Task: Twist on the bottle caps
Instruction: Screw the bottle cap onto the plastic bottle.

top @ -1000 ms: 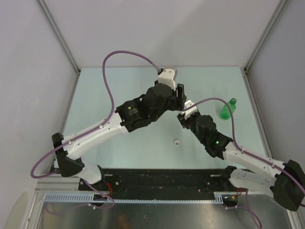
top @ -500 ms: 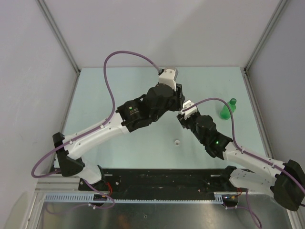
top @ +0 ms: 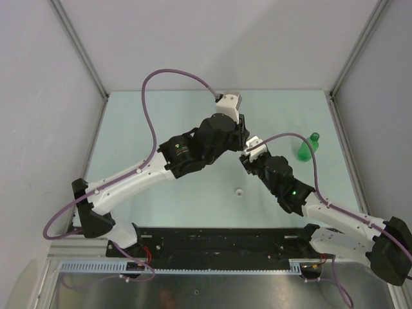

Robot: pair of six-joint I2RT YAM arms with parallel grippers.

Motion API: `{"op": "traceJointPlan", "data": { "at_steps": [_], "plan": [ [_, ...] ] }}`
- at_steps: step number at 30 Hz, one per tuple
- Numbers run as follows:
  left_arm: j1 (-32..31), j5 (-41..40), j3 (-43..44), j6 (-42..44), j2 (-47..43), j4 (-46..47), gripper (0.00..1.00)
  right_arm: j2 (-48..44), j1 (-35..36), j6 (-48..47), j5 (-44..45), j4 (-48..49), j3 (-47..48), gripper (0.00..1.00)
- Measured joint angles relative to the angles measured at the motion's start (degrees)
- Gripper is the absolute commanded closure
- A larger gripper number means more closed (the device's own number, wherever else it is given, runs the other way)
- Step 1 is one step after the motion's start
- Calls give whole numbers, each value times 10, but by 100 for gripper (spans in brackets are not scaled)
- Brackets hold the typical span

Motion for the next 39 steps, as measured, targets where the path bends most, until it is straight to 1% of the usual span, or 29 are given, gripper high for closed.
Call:
{"op": "traceJointPlan", "data": {
  "at_steps": [3,7,11,12,17,21,25,31,39],
  "plan": [
    [0,2,0,0,1,-1,77,-1,0,0,0,-5,0,100],
    [-1,2,0,0,1,-3,85,-4,0,0,-2,-9,0,100],
    [-1,5,0,2,1,-3,97,-8,0,0,-8,-16,0,100],
    [-1,5,0,3,1,-4,99,-9,0,-1,-11,-19,0,100],
    [-1,18,0,16,0,-11,100,-17,-1,-2,-26,-33,-1,100],
    [-1,42,-5,32,-2,-10,100,-33,-10,0,-58,-43,-8,100],
    [-1,75,-19,58,-12,0,100,-58,-33,3,-122,-70,-13,100],
    [1,147,-40,124,-27,23,100,-93,-69,13,-243,-102,-19,100],
    [2,212,-71,205,-50,35,100,-115,-88,9,-335,-143,-19,100]
  ]
}}
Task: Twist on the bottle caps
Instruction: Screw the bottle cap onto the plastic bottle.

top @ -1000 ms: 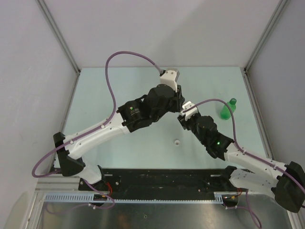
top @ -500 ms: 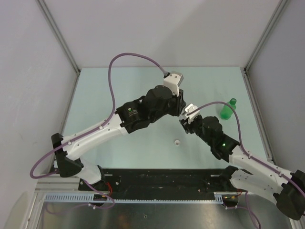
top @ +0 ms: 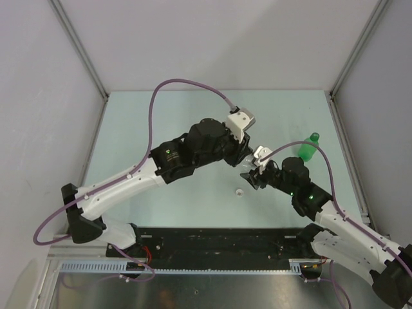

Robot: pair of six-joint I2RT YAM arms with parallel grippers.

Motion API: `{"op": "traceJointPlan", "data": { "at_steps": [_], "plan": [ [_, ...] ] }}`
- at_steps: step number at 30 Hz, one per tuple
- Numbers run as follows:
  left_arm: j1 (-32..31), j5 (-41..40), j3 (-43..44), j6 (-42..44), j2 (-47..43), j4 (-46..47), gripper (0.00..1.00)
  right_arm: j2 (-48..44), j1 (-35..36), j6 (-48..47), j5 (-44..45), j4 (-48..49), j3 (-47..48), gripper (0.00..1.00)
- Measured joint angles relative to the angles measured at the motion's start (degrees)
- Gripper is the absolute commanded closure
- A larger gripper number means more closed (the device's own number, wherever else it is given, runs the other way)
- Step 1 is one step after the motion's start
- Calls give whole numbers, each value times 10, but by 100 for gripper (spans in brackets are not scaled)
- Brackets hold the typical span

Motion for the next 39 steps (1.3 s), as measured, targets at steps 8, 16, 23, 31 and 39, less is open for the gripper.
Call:
{"op": "traceJointPlan", "data": {
  "at_steps": [8,16,23,31,39],
  "plan": [
    [4,46,-34,48,-15,-1,100,-3,-9,-37,-54,-31,-9,100],
    [6,77,-75,39,-32,-7,100,-3,-12,-101,-79,-61,-14,100],
    [10,106,-91,41,-31,-5,100,-4,-17,-104,-112,-62,-28,100],
    [17,186,-98,109,-41,34,100,-28,-31,-79,-162,-57,-28,100],
    [20,290,-111,225,-46,88,100,-47,-56,-70,-232,-38,-28,100]
  ]
}}
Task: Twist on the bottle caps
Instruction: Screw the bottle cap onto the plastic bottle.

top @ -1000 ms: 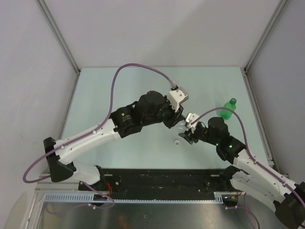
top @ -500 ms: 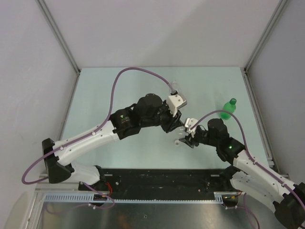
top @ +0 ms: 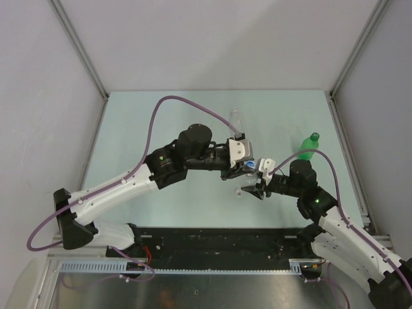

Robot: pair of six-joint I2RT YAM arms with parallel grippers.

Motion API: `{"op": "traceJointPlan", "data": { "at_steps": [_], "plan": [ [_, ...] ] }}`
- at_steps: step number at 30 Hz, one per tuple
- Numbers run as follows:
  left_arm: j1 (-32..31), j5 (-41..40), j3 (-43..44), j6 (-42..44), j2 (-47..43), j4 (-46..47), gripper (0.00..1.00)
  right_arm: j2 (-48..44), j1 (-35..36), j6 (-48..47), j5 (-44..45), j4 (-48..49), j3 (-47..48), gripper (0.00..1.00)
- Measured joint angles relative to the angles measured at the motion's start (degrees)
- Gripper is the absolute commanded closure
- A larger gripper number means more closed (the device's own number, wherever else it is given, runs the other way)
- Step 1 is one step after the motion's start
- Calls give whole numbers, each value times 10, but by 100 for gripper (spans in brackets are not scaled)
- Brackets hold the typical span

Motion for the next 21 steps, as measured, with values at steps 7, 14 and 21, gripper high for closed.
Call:
{"op": "traceJointPlan", "data": {
  "at_steps": [7,14,21],
  "plan": [
    [9,40,-7,47,0,19,85,-5,-8,-7,-9,8,0,100],
    [24,90,-6,55,7,18,17,-5,-12,-14,-24,25,0,100],
    [27,113,-20,35,65,-33,1,-14,-5,-15,-64,80,16,100]
  ]
}}
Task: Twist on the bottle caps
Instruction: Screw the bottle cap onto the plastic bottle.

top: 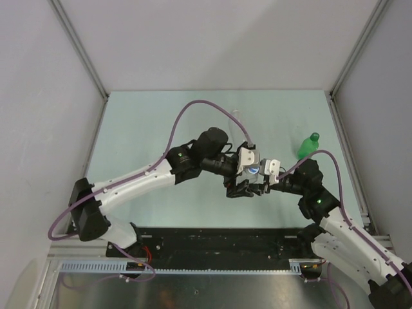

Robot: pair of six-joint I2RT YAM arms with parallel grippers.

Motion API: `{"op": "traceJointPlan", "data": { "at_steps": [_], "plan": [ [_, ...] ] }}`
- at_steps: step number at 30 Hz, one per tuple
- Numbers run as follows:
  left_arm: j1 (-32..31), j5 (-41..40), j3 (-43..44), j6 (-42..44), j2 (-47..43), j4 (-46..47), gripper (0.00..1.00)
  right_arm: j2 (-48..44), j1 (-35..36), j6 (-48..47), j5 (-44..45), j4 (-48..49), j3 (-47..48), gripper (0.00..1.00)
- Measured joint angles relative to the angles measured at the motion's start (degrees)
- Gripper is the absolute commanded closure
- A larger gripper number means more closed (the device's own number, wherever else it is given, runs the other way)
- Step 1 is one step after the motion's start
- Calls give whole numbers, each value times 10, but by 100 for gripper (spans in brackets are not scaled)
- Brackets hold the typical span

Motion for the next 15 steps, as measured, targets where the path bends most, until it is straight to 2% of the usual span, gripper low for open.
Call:
{"op": "traceJointPlan", "data": {
  "at_steps": [4,8,12,15],
  "plan": [
    [2,-3,-7,-22,-10,10,1,3,0,1,-5,15,0,100],
    [2,-28,-48,-47,-51,42,0,3,2,3,-16,31,2,100],
    [3,-89,-89,-77,-105,56,1,5,3,8,-11,44,8,100],
    [2,-172,-105,-121,-147,52,1,10,2,17,20,50,17,100]
  ]
}}
